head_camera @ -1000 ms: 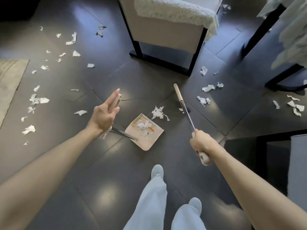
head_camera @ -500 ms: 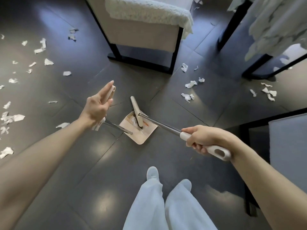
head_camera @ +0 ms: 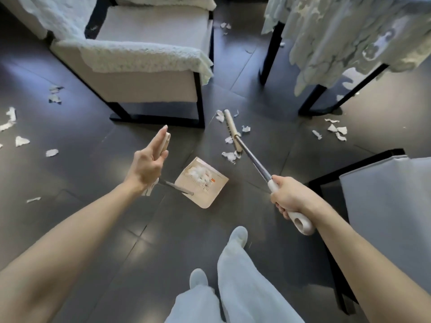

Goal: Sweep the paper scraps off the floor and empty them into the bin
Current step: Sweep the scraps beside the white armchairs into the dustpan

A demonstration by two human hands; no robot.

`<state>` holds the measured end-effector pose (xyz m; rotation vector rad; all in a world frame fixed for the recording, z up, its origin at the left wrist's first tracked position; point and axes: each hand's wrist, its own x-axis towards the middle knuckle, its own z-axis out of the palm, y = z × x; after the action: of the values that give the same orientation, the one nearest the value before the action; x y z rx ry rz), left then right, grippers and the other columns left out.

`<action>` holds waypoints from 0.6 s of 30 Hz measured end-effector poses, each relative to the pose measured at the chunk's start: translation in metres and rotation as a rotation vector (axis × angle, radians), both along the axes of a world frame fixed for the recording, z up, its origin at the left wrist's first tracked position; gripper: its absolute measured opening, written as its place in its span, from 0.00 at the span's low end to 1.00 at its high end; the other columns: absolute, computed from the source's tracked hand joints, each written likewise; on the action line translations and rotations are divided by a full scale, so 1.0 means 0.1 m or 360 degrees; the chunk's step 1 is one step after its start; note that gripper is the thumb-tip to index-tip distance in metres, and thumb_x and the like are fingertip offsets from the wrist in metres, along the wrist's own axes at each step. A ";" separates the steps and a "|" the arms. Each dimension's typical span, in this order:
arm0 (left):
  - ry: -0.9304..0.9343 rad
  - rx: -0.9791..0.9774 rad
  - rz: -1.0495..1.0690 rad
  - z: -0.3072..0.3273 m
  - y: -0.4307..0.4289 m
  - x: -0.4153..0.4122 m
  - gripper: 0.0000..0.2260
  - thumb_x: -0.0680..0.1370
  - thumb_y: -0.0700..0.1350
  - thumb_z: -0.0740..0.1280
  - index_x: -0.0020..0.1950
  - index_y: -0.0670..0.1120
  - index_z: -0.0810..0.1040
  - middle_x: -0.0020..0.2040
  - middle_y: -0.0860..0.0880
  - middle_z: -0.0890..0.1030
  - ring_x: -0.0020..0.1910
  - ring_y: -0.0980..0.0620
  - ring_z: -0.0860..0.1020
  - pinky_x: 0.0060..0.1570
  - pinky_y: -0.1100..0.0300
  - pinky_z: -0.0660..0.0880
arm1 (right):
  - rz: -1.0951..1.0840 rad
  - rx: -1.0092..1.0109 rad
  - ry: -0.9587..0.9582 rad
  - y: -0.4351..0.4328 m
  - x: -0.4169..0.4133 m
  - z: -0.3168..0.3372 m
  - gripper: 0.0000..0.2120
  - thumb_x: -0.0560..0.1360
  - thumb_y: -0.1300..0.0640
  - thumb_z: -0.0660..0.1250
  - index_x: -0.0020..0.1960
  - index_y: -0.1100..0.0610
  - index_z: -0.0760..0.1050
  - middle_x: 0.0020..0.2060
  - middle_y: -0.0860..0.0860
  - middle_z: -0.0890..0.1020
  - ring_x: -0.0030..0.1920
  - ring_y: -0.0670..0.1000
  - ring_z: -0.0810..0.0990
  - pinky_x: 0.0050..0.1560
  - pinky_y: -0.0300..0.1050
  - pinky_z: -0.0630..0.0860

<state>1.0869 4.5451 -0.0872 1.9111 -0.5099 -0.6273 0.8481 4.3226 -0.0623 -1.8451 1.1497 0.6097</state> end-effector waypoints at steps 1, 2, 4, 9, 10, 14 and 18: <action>0.0010 0.0010 -0.0003 -0.02 -0.14 0.01 0.28 0.80 0.30 0.59 0.75 0.56 0.63 0.68 0.58 0.70 0.63 0.75 0.67 0.61 0.78 0.63 | -0.0013 -0.0036 0.0000 -0.15 0.04 -0.05 0.17 0.71 0.66 0.54 0.59 0.61 0.70 0.29 0.56 0.77 0.28 0.56 0.75 0.33 0.48 0.73; 0.0022 0.0021 -0.0004 -0.04 -0.27 0.03 0.29 0.80 0.30 0.58 0.75 0.56 0.63 0.68 0.58 0.70 0.62 0.76 0.67 0.59 0.80 0.62 | -0.0016 -0.0085 0.0017 -0.30 0.09 -0.10 0.15 0.71 0.65 0.54 0.56 0.61 0.69 0.29 0.56 0.77 0.28 0.56 0.75 0.33 0.48 0.74; 0.0035 0.0039 0.0024 -0.07 -0.51 0.07 0.28 0.80 0.30 0.59 0.75 0.55 0.63 0.67 0.59 0.70 0.63 0.76 0.67 0.59 0.81 0.61 | 0.0048 -0.0209 0.0085 -0.62 0.25 -0.18 0.11 0.72 0.64 0.55 0.53 0.59 0.68 0.33 0.56 0.79 0.32 0.56 0.77 0.34 0.45 0.74; 0.0029 0.0062 0.0092 -0.13 -1.02 0.21 0.28 0.80 0.32 0.59 0.75 0.56 0.63 0.66 0.62 0.71 0.64 0.74 0.66 0.63 0.77 0.61 | 0.0154 -0.0345 0.0159 -1.38 0.76 -0.40 0.09 0.71 0.66 0.56 0.50 0.60 0.69 0.40 0.57 0.79 0.39 0.58 0.78 0.31 0.43 0.70; 0.0047 0.0066 0.0082 -0.14 -1.08 0.24 0.29 0.80 0.32 0.59 0.75 0.58 0.64 0.65 0.64 0.71 0.64 0.74 0.66 0.62 0.78 0.61 | 0.0150 -0.0353 0.0153 -1.50 0.85 -0.45 0.09 0.71 0.66 0.55 0.49 0.60 0.69 0.40 0.56 0.79 0.37 0.57 0.78 0.29 0.43 0.68; 0.0073 0.0096 0.0078 -0.16 -1.27 0.36 0.31 0.80 0.32 0.59 0.69 0.68 0.64 0.60 0.72 0.71 0.65 0.73 0.67 0.65 0.74 0.61 | 0.0241 -0.0408 0.0166 -1.83 1.25 -0.70 0.10 0.73 0.65 0.55 0.52 0.60 0.69 0.43 0.55 0.77 0.33 0.52 0.73 0.24 0.40 0.64; 0.0079 0.0105 0.0087 -0.16 -1.39 0.44 0.31 0.80 0.31 0.60 0.68 0.67 0.65 0.59 0.72 0.72 0.65 0.72 0.68 0.67 0.72 0.61 | 0.0394 -0.0368 0.0291 -1.98 1.62 -0.93 0.10 0.71 0.67 0.56 0.52 0.61 0.69 0.37 0.55 0.76 0.31 0.52 0.74 0.20 0.36 0.64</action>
<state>1.1308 4.4065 -0.1034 1.9597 -0.4087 -0.6611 1.0103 4.1242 -0.1553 -2.1870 1.1568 0.8291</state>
